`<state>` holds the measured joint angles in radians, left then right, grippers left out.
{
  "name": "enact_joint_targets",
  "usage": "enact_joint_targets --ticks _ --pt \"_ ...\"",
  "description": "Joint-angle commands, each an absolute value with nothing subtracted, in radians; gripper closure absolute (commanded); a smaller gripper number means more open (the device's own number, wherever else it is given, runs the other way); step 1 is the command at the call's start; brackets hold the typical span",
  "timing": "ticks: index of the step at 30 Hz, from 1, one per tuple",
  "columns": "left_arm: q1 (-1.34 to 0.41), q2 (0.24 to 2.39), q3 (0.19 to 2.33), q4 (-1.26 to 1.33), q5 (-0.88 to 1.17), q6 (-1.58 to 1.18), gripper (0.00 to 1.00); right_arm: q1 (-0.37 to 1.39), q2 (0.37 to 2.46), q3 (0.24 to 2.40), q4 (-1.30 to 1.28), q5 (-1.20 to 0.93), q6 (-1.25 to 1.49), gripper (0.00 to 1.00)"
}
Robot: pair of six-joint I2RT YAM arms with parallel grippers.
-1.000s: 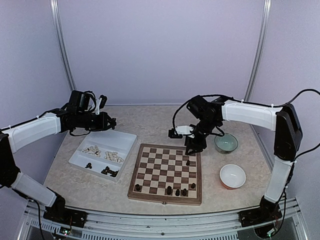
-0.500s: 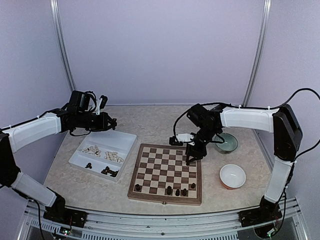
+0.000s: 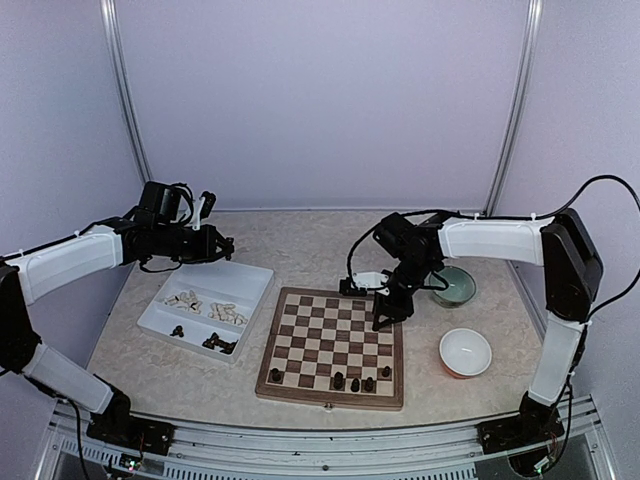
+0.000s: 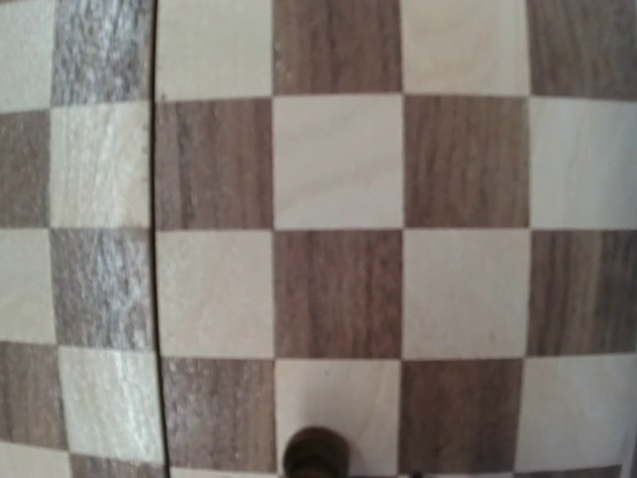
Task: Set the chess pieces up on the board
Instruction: Move the pawn to b7.
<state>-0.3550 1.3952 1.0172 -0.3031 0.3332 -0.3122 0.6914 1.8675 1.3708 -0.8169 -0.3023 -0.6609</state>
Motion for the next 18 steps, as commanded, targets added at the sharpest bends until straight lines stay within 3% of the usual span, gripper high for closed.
enact_joint_targets --ticks 1,6,18 --pt "-0.352 1.402 1.017 -0.287 0.347 -0.304 0.88 0.697 1.891 1.355 -0.817 -0.302 -0.658 0.66" --pt "-0.352 1.403 1.017 -0.286 0.35 -0.305 0.88 0.698 1.895 1.362 -0.825 -0.312 -0.656 0.81" --pt "-0.351 1.41 1.018 -0.289 0.353 -0.305 0.88 0.763 1.833 1.318 -0.834 -0.301 -0.675 0.88"
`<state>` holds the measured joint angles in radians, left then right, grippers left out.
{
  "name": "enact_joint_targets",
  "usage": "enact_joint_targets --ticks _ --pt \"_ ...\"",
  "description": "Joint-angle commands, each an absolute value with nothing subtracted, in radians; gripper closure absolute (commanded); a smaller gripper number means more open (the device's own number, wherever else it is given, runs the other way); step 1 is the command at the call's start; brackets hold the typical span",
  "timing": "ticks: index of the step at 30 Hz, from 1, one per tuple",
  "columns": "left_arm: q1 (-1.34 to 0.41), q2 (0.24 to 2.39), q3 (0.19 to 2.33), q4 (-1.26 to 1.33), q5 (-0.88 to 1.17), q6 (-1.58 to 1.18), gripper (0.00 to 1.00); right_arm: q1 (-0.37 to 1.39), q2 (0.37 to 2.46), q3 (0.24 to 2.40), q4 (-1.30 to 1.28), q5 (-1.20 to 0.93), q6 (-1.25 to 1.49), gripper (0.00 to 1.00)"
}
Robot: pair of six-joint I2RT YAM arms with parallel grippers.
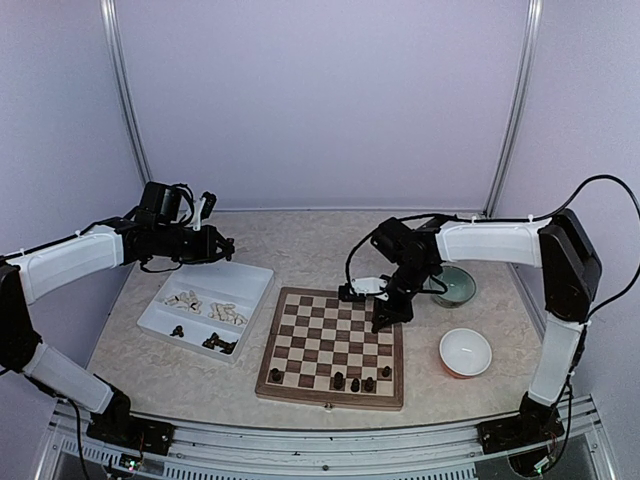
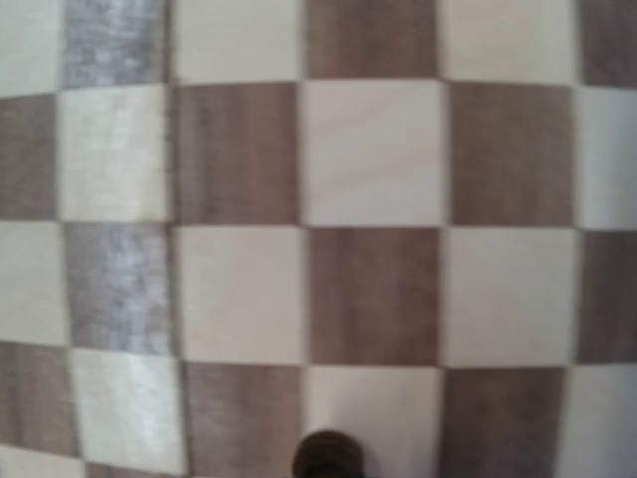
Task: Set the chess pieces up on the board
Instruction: Move the pawn to b7.
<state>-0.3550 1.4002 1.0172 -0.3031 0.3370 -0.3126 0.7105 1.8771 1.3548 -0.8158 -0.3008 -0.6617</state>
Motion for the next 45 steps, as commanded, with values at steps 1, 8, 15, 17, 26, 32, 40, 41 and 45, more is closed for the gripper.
enact_joint_targets --ticks 1,8,15,17,26,32,40,41,45 --pt "-0.352 1.411 1.019 -0.289 0.352 -0.305 0.88 0.777 1.825 1.31 -0.831 -0.294 -0.676 0.88" --pt "-0.352 1.414 1.019 -0.292 0.348 -0.305 0.88 0.831 1.795 1.288 -0.874 -0.327 -0.702 0.89" --pt "-0.353 1.415 1.019 -0.291 0.349 -0.306 0.87 0.867 1.799 1.268 -0.912 -0.352 -0.723 0.89" --pt "-0.351 1.416 1.02 -0.292 0.351 -0.307 0.87 0.874 1.802 1.269 -0.927 -0.367 -0.728 0.89" --pt "-0.352 1.417 1.02 -0.293 0.349 -0.305 0.87 0.909 1.817 1.272 -0.954 -0.411 -0.737 0.88" --pt "-0.351 1.417 1.02 -0.295 0.348 -0.304 0.88 0.925 1.83 1.281 -0.952 -0.405 -0.733 0.89" --pt "-0.352 1.422 1.022 -0.298 0.352 -0.304 0.88 0.929 1.838 1.283 -0.928 -0.38 -0.72 0.88" --pt "-0.352 1.422 1.022 -0.298 0.352 -0.304 0.87 0.931 1.838 1.281 -0.924 -0.377 -0.72 0.85" --pt "-0.352 1.423 1.022 -0.298 0.354 -0.304 0.87 0.933 1.833 1.29 -0.926 -0.389 -0.719 0.72"
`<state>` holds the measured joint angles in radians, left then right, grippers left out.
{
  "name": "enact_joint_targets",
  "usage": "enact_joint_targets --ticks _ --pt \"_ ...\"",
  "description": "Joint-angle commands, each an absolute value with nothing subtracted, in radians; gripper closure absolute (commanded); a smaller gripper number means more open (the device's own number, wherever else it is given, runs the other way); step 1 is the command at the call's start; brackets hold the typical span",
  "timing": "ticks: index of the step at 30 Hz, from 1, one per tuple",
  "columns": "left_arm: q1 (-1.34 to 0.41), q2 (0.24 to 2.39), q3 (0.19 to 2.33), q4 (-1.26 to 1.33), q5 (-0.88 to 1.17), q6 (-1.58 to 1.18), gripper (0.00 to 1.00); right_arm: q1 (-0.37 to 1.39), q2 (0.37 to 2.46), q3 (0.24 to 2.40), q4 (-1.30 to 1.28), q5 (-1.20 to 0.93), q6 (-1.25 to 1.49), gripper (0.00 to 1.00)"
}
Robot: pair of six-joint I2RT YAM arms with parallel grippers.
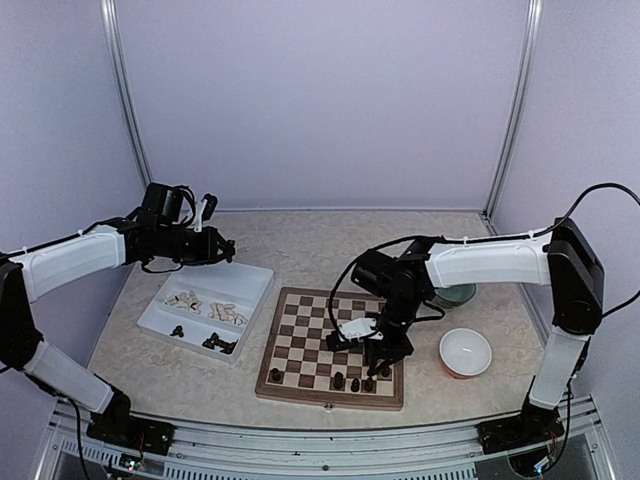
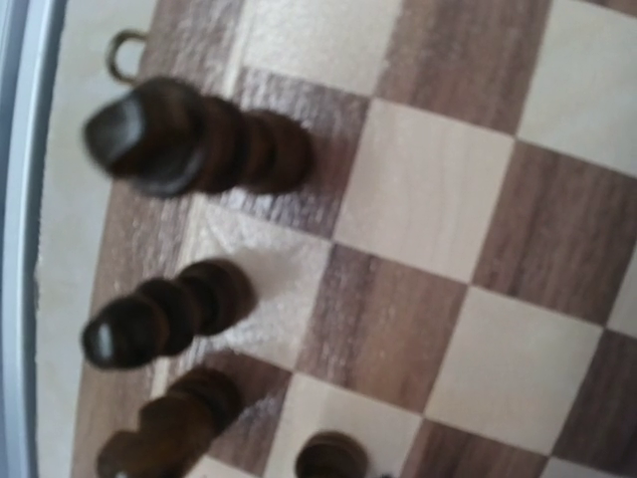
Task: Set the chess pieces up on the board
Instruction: Move the pawn to b7, then pass from the left arm to the right
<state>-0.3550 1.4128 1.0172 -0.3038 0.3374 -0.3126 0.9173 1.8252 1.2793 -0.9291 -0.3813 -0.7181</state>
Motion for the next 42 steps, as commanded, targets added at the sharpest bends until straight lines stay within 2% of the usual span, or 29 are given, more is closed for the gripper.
enact_joint_targets --ticks 1,5,9,15,20,32,42 --pt "-0.351 1.423 1.021 -0.298 0.357 -0.304 0.88 0.933 1.827 1.296 -0.93 -0.398 -0.718 0.69" --pt "-0.355 1.44 1.02 -0.296 0.399 -0.299 0.87 0.925 1.787 1.343 -0.968 -0.404 -0.731 0.62" --pt "-0.404 1.484 1.029 -0.302 0.514 -0.281 0.87 0.868 1.733 1.414 -1.004 -0.46 -0.748 0.6" --pt "-0.62 1.549 1.076 -0.344 0.685 -0.219 0.87 0.776 1.641 1.416 -0.888 -0.428 -0.742 0.58" --pt "-0.771 1.63 1.16 -0.429 0.758 -0.168 0.87 0.78 1.587 1.397 -0.809 -0.412 -0.798 0.51" --pt "-0.874 1.797 1.312 -0.505 0.883 -0.163 0.87 0.961 1.62 1.411 -0.791 -0.272 -0.907 0.5" --pt "-0.882 1.836 1.326 -0.462 0.951 -0.185 0.88 1.065 1.655 1.382 -0.781 -0.141 -0.923 0.5"
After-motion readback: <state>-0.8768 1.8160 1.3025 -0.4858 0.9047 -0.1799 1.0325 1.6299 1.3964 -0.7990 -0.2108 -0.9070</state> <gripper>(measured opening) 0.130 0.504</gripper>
